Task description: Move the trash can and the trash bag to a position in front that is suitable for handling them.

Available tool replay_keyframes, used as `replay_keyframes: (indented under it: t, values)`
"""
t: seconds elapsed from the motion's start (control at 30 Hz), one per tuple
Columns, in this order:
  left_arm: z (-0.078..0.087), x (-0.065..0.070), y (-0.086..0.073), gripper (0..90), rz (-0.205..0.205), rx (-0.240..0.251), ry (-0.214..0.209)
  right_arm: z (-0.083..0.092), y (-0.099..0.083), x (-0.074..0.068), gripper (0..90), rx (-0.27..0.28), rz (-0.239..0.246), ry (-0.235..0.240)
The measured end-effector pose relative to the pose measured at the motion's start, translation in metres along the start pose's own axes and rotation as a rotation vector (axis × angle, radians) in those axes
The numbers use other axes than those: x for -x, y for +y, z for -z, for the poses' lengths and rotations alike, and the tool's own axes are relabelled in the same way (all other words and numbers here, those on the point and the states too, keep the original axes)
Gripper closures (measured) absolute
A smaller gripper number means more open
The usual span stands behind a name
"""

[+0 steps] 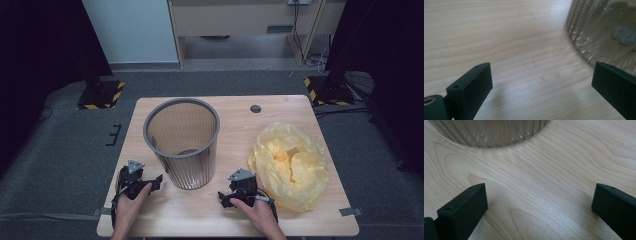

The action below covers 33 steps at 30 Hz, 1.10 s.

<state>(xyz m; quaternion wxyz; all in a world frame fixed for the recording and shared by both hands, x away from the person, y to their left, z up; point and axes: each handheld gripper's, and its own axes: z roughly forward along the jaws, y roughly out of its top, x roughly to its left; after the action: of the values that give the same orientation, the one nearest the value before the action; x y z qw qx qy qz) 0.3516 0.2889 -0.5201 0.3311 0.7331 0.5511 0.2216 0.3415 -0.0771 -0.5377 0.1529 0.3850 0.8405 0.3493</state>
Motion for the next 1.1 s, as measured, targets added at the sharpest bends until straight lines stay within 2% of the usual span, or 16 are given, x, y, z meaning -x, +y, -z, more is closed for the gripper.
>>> replay_keyframes:
  t: [0.13, 0.2, 0.23, 0.33, 0.57, 0.67, 0.77, 0.83, 1.0, 1.1]
  values:
    - [-0.002, -0.006, 0.010, 3.1, 0.004, -0.003, -0.002, 0.000, 0.003, 0.002, 3.0, -0.019, 0.007, -0.003]
    - [-0.003, -0.009, 0.013, 3.4, 0.022, -0.013, -0.020, 0.003, 0.006, 0.003, 6.6, -0.039, -0.009, -0.023]
    - [-0.004, -0.011, 0.015, 3.5, 0.013, -0.020, -0.013, 0.005, 0.009, 0.003, 6.5, -0.038, -0.013, -0.028]
    - [-0.008, -0.019, 0.018, 3.6, 0.019, -0.036, 0.002, 0.011, 0.018, 0.004, 5.0, 0.002, -0.008, 0.000]
    - [-0.009, -0.036, 0.037, 3.7, 0.036, 0.002, 0.031, 0.019, 0.033, 0.005, 3.6, 0.054, 0.002, 0.062]
    - [-0.012, -0.041, 0.047, 3.9, 0.047, 0.010, 0.022, 0.023, 0.041, 0.006, 3.6, 0.075, 0.013, 0.079]
    - [-0.016, -0.044, 0.055, 4.7, 0.044, 0.017, 0.030, 0.025, 0.047, 0.007, 3.9, 0.079, 0.023, 0.082]
    - [-0.021, -0.048, 0.059, 6.2, 0.052, 0.001, 0.019, 0.027, 0.050, 0.008, 5.1, 0.086, 0.029, 0.071]
    - [-0.031, -0.050, 0.073, 5.8, 0.056, -0.005, 0.012, 0.027, 0.052, 0.008, 5.1, 0.091, 0.037, 0.109]
    - [-0.037, -0.048, 0.083, 5.3, 0.039, 0.005, 0.040, 0.026, 0.052, 0.006, 5.6, 0.075, 0.054, 0.106]
